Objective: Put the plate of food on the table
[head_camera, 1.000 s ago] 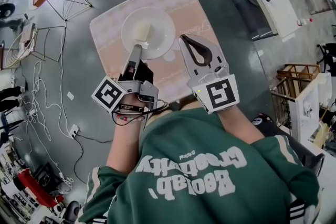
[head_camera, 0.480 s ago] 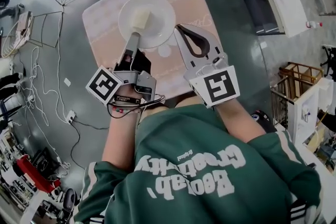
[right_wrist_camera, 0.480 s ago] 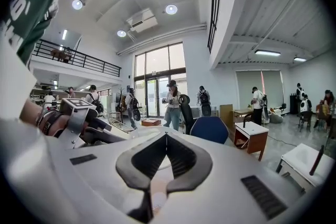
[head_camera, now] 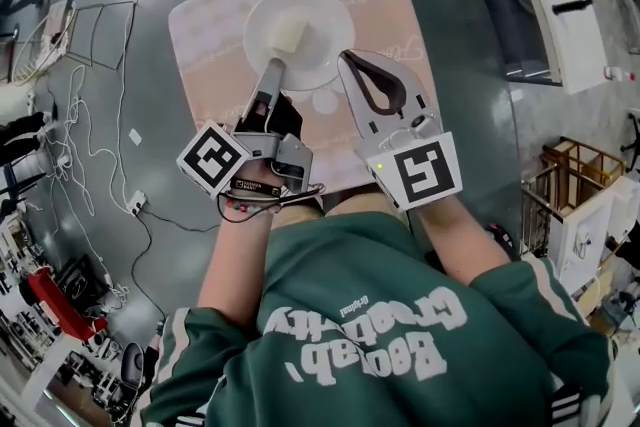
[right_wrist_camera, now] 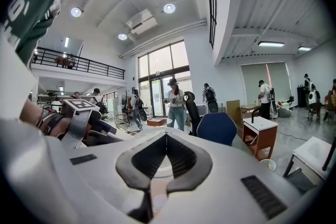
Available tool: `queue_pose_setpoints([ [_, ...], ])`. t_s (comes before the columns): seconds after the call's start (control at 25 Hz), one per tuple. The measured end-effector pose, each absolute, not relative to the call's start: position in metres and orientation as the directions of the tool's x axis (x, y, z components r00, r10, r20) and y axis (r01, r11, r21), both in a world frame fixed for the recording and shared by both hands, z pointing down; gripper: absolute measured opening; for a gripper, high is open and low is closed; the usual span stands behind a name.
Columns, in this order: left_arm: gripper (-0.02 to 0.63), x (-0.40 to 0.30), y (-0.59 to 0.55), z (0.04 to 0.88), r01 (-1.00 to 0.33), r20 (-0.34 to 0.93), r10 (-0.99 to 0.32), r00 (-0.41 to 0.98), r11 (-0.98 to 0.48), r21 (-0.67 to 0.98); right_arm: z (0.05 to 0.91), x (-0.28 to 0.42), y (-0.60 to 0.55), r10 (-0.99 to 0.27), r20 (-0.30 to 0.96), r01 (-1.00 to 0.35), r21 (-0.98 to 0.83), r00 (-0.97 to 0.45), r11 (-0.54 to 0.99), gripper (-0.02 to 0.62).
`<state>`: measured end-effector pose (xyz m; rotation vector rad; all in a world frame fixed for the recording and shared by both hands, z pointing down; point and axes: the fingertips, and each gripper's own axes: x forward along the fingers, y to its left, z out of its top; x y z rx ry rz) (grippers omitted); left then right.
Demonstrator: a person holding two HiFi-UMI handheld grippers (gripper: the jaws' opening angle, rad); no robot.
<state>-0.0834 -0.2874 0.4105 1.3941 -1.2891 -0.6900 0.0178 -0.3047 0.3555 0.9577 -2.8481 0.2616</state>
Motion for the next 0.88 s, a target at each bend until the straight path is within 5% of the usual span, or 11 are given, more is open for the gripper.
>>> queue_pose_setpoints([
  [0.88,0.028,-0.151,-0.295,0.499,-0.233,0.313,-0.922,0.228,0.26,0.937,0.425,-0.048,-0.32,-0.576,0.273,-0.624,-0.141,-0.771,0.768,0.015],
])
